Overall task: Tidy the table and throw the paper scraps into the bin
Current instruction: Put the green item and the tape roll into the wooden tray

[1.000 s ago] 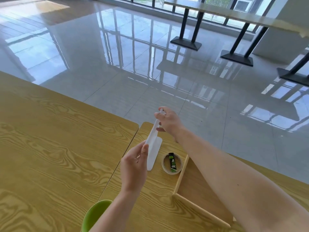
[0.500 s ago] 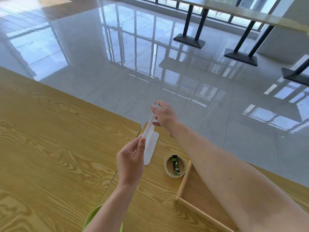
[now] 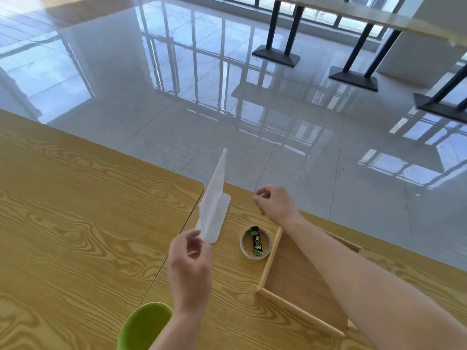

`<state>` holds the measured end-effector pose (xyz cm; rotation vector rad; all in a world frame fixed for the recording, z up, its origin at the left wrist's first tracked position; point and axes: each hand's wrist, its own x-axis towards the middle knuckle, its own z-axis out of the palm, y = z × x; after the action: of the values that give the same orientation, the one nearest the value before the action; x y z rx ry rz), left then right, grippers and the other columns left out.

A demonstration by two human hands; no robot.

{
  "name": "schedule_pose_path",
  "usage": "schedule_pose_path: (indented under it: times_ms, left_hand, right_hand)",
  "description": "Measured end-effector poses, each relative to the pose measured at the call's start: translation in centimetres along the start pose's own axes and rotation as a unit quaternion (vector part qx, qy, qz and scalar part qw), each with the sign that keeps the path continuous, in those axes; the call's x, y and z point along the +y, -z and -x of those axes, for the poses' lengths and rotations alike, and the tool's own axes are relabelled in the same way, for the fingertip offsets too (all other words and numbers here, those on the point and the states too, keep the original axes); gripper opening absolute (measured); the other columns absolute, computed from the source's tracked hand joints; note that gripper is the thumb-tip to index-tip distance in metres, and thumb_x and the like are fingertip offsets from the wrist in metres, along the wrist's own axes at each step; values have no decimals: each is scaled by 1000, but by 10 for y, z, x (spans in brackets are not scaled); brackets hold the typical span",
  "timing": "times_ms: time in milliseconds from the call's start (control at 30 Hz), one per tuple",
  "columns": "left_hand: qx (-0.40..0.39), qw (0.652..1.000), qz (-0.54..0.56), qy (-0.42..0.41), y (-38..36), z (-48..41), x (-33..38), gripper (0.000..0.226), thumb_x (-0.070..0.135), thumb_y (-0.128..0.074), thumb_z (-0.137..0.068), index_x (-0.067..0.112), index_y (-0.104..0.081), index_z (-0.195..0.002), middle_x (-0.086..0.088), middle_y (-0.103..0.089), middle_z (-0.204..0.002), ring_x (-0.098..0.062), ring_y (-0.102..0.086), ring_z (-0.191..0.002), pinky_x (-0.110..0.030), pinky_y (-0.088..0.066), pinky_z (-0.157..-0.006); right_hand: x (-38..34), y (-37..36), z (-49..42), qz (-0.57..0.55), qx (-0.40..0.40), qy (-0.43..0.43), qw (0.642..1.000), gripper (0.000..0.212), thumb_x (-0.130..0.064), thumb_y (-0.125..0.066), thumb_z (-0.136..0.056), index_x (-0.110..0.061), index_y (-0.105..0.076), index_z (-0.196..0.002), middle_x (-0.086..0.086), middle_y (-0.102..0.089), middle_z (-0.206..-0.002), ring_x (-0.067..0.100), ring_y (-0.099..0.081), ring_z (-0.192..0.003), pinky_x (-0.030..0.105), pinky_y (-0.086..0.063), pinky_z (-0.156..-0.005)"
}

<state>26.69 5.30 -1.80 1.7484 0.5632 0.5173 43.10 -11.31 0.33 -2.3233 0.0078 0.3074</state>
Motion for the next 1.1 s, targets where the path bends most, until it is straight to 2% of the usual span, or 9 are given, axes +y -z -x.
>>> schedule_pose_path:
  times_ms: [100, 167, 267, 400, 533, 667, 833, 967, 1100]
  left_hand:
    - [-147, 984, -100, -29, -23, 24, -18, 39, 9, -72, -79, 26, -62, -113, 11, -62, -97, -6, -61, -90, -25, -52, -79]
    - [-246, 951, -180, -59, -42, 25, -31, 57, 18, -73, -80, 22, -51, -132, 11, -58, -117, -8, -56, -109, -23, -46, -92]
    - [-314, 911, -257, -67, -67, 12, -46, 83, 31, -73, -81, 18, -28, -150, 4, -44, -143, -12, -40, -133, -20, -28, -106]
    - [-338, 887, -304, -82, -92, -4, -59, 99, 35, -76, -78, 14, -15, -154, -1, -39, -149, -18, -34, -137, -26, -28, -111]
    - [-353, 876, -320, -78, -105, -13, -65, 103, 46, -71, -76, 10, -15, -153, -2, -41, -148, -21, -35, -133, -30, -30, -112]
    - [-340, 888, -301, -79, -111, -11, -70, 101, 50, -67, -77, 13, -13, -154, 2, -44, -146, -20, -35, -130, -29, -33, -108]
    - [-307, 896, -302, -107, -113, -9, -76, 97, 50, -63, -78, 13, -15, -154, 2, -49, -143, -21, -39, -125, -31, -40, -103]
    - [-296, 889, -327, -126, -117, -10, -76, 109, 54, -78, -69, 13, -22, -153, 5, -54, -138, -20, -44, -119, -32, -46, -95]
    - [-299, 880, -340, -146, -117, -11, -76, 107, 49, -81, -67, 13, -26, -151, 2, -55, -137, -22, -45, -117, -32, -45, -96]
  right_hand:
    - [39, -13, 25, 174, -48, -6, 983, 12, -26, -66, -89, -16, -71, -93, 0, -71, -89, 16, -65, -83, 27, -51, -68]
    - [54, -24, 36, 209, -65, -14, 976, 10, -26, -66, -88, -17, -68, -87, 1, -71, -86, 20, -66, -83, 33, -54, -72]
    - [64, -33, 41, 213, -43, -12, 976, 14, -29, -69, -87, -19, -62, -81, 2, -69, -83, 22, -65, -81, 31, -51, -68]
    - [69, -39, 37, 212, -19, -5, 977, 17, -30, -71, -85, -16, -62, -84, 5, -69, -89, 26, -66, -85, 34, -53, -71]
    - [69, -48, 33, 236, -22, 13, 971, 23, -33, -70, -86, -14, -59, -93, 7, -67, -95, 28, -65, -89, 35, -51, -72]
    - [68, -58, 29, 273, -34, 13, 961, 28, -33, -71, -85, -14, -54, -96, 9, -66, -98, 31, -64, -91, 36, -49, -67]
    - [69, -60, 28, 242, -10, 5, 970, 22, -25, -66, -85, -17, -45, -86, 8, -68, -88, 30, -65, -82, 31, -43, -58]
    - [75, -44, 28, 163, 59, -17, 985, 7, -13, -59, -81, -13, -56, -88, 7, -68, -78, 29, -63, -73, 33, -49, -59]
    - [88, -37, 35, 147, 57, 18, 987, 6, -16, -61, -85, -15, -67, -87, 3, -70, -80, 23, -65, -78, 29, -49, -65]
